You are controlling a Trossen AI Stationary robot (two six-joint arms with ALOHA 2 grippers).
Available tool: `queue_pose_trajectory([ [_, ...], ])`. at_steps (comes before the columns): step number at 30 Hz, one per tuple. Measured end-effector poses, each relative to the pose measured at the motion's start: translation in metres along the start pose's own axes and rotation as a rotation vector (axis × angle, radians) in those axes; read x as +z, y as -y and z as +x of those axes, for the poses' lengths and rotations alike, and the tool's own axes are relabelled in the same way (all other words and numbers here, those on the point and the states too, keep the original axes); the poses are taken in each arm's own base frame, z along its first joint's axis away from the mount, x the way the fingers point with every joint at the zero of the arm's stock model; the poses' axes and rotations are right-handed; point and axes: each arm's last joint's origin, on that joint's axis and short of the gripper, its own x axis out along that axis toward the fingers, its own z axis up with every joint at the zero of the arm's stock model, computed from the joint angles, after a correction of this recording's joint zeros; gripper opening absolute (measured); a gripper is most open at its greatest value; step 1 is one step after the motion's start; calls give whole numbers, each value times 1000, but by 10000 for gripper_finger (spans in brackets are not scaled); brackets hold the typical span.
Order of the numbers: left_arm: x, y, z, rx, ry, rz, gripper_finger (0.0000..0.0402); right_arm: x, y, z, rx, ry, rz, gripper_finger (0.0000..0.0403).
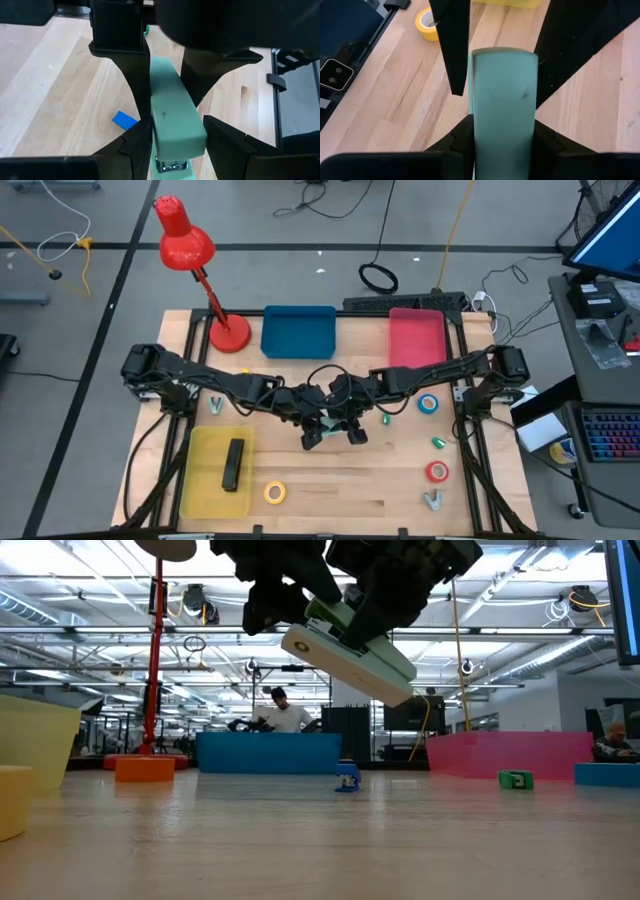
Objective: Pick and place Stapler, Stapler remover, tape
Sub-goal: Put the light blue stapler into the yellow bin
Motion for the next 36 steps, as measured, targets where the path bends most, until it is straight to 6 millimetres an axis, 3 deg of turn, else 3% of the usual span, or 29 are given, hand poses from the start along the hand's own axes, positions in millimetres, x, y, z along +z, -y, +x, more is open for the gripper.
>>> queue_pose_trajectory([
  [5, 2, -3, 0, 3, 4, -10, 167, 1, 0, 0, 0, 9, -1, 109],
  [9, 2, -4, 0, 14, 6, -12, 126, 1, 0, 0, 0, 8, 17, 110],
  [22, -6, -5, -4, 15, -92, -63, 125, 1, 0, 0, -3, 15, 11, 158],
  [30, -12, -2, -38, 106, -101, -109, 125, -6, 2, -4, -50, -68, 41, 194],
  [36, -26, 7, -83, 227, -68, -260, 125, -12, 9, -11, -67, -129, 79, 217],
])
